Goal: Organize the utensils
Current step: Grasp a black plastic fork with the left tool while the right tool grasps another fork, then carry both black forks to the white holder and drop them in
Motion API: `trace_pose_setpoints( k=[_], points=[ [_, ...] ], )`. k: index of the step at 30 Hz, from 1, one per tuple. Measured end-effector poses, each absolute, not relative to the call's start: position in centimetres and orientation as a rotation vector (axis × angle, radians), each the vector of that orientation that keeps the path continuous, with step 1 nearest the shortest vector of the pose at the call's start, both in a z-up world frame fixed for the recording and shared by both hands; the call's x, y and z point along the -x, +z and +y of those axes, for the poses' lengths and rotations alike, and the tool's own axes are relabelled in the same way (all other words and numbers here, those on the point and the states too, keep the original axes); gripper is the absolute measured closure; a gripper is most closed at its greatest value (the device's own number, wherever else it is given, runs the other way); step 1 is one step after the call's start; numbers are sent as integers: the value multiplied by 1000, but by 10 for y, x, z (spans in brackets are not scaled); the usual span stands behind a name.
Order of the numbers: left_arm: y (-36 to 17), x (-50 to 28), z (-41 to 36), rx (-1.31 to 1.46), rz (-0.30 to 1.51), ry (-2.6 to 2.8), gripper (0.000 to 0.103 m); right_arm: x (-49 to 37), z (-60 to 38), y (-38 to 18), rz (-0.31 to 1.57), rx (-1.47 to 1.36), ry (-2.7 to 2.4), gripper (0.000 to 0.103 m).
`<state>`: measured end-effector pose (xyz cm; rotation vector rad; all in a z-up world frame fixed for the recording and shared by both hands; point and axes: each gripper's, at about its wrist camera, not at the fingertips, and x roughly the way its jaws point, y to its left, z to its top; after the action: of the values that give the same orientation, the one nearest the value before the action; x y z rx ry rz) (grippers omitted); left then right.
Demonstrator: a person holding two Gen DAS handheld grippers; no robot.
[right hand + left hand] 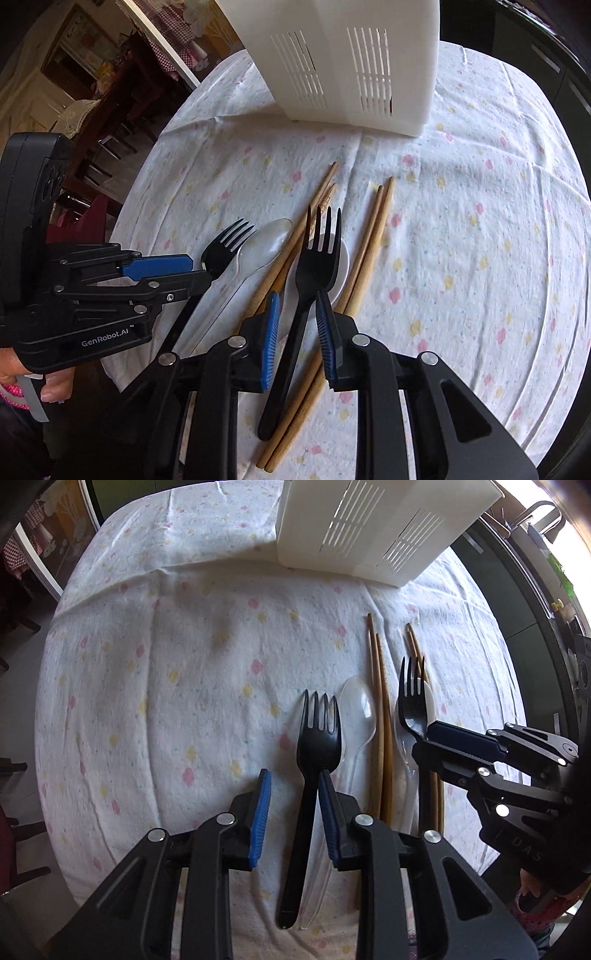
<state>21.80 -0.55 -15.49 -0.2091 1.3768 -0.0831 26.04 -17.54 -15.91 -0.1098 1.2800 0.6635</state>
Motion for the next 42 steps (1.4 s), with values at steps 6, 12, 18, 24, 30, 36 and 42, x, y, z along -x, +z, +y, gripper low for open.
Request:
trace_pose_setpoints(
  k=[6,12,18,24,30,36,42],
  points=[
    [-156,-224,-17,182,1371,-95,78,-261,-160,-167,1288,186,629,85],
    [-159,-227,-34,138,1381,-119,78,-258,-141,-168,1279,306,611,85],
    [-161,-228,-40,107,1377,-138,95,-252,-133,-167,1242,358,609,93],
    [-141,-226,-27,132,1298,-142,95,-250,-166,-145,1195,180,671,93],
    [-90,-217,-10,198,1113,-156,95,-242,-202,-109,1085,-18,723,93],
    [-15,-213,7,264,842,-166,95,-241,-224,-51,868,-136,716,93],
    [46,-245,7,302,566,-165,94,-263,-229,23,535,-186,616,93]
  ],
)
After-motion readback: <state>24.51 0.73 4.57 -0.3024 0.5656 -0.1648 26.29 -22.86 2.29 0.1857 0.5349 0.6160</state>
